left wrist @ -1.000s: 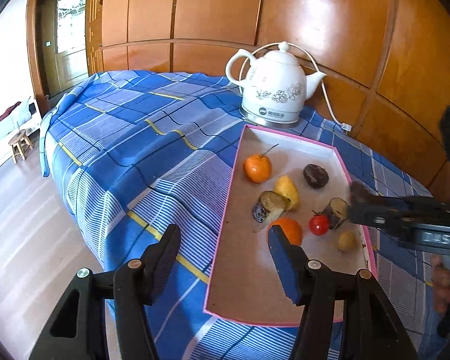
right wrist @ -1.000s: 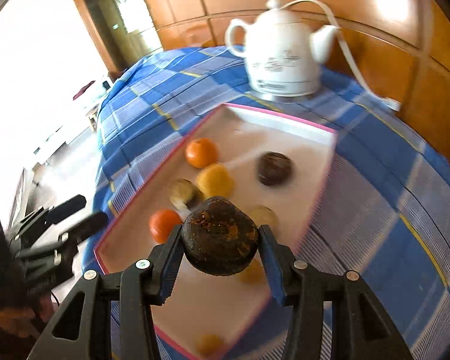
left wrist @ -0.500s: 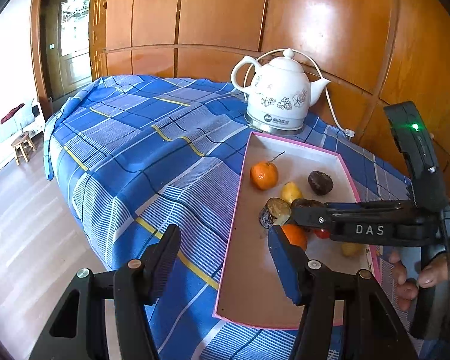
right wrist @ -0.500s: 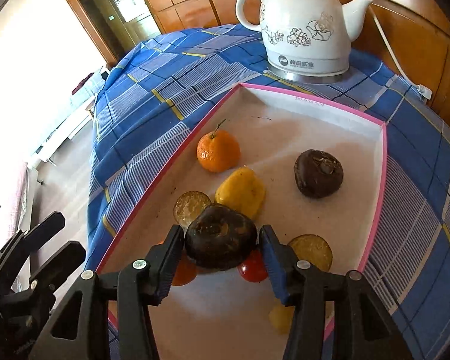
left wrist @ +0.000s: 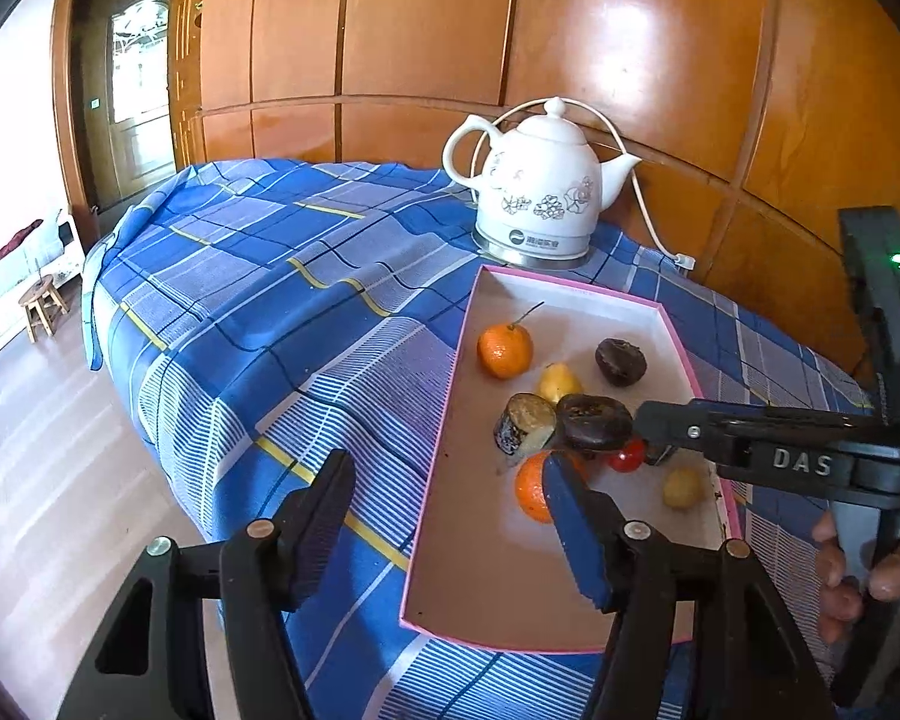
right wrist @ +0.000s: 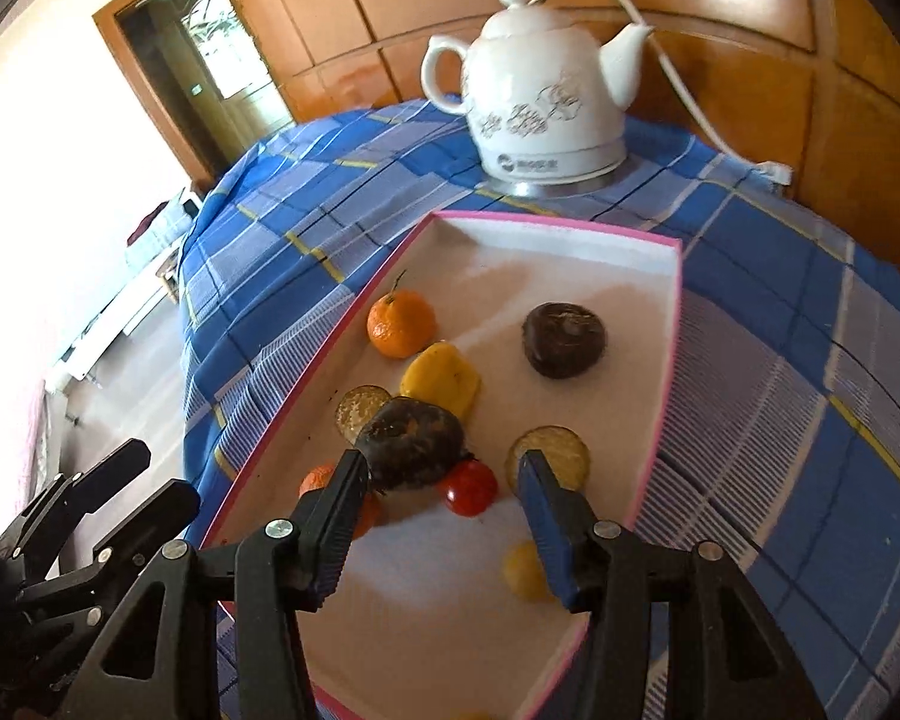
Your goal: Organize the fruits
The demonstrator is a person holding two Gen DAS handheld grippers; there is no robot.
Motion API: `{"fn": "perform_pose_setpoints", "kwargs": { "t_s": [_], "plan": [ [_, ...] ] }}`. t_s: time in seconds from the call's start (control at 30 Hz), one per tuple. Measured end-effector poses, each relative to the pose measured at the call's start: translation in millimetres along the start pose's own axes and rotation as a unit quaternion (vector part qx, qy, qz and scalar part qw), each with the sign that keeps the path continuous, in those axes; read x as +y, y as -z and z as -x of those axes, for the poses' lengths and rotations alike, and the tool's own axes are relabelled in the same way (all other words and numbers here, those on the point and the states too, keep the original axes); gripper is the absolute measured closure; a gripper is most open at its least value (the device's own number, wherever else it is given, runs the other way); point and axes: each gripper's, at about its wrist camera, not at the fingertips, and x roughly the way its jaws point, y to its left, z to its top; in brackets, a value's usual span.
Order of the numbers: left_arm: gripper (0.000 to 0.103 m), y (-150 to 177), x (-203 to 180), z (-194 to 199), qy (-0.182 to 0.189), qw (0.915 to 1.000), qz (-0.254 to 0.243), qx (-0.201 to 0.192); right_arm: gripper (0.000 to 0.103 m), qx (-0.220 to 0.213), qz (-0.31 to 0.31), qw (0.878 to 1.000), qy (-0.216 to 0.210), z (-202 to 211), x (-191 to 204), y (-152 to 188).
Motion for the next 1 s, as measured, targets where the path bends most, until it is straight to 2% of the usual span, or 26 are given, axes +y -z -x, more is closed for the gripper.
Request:
{"fn": "perform_pose_setpoints", "kwargs": {
  "t_s": [0.33,0.43,0.7,0.87,1.0],
  "plan": [
    [0.028,6.7,-17.9,8.9,0.010,0.9997,-0.020,-0.007,0.047,-0.044,-0.024,0.997,0.057,38.0,-5.4,35.7],
    [0.025,9.7,-25.4,13.6,0.014,0.9994,-0.029,-0.011,0.047,-0.065,-0.039,0.993,0.089,51.3,-7.2,51.9],
    [0.001,22.7,-47.2,25.1,0.018,0.9980,-0.055,-0.024,0.042,-0.104,-0.075,0.980,0.152,77.9,-16.6,81.9],
    [0.000,26.7,-54.3,27.8,0.012,0.9972,-0.069,-0.027,0.042,-0.115,-0.080,0.975,0.172,85.1,-17.0,85.2],
    [0.000,27.7,-50.1,28.8,0.018,0.9977,-0.059,-0.029,0.042,-0.120,-0.077,0.974,0.177,87.8,-13.0,88.1]
  ]
}}
